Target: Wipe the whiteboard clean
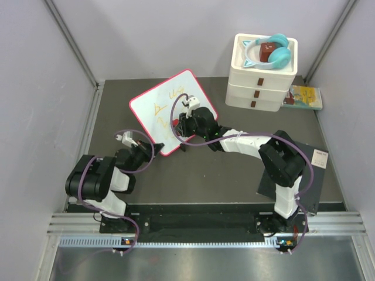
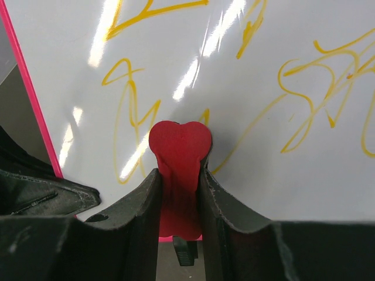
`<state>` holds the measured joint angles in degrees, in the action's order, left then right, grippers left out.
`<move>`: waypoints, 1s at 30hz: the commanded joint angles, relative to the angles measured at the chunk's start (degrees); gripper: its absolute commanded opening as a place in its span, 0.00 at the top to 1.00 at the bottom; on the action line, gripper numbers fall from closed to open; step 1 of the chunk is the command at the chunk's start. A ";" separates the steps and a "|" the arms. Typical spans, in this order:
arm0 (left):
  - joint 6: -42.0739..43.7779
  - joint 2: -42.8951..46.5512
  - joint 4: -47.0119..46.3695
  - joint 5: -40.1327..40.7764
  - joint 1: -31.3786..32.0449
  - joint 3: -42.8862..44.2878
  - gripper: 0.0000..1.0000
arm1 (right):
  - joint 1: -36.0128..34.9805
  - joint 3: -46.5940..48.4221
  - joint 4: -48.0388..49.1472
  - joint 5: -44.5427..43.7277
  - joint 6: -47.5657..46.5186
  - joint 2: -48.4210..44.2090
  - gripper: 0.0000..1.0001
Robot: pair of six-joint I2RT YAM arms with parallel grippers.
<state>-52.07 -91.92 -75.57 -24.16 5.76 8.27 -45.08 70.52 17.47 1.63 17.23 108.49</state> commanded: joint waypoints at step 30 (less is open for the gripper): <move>-6.54 -3.00 35.40 25.83 14.81 0.60 1.00 | 0.34 -0.12 2.74 -0.92 -1.59 0.06 1.00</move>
<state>-55.90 -90.76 -65.32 -8.43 19.66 11.29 -45.08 70.50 17.61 1.13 16.71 108.49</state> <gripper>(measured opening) 0.079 0.283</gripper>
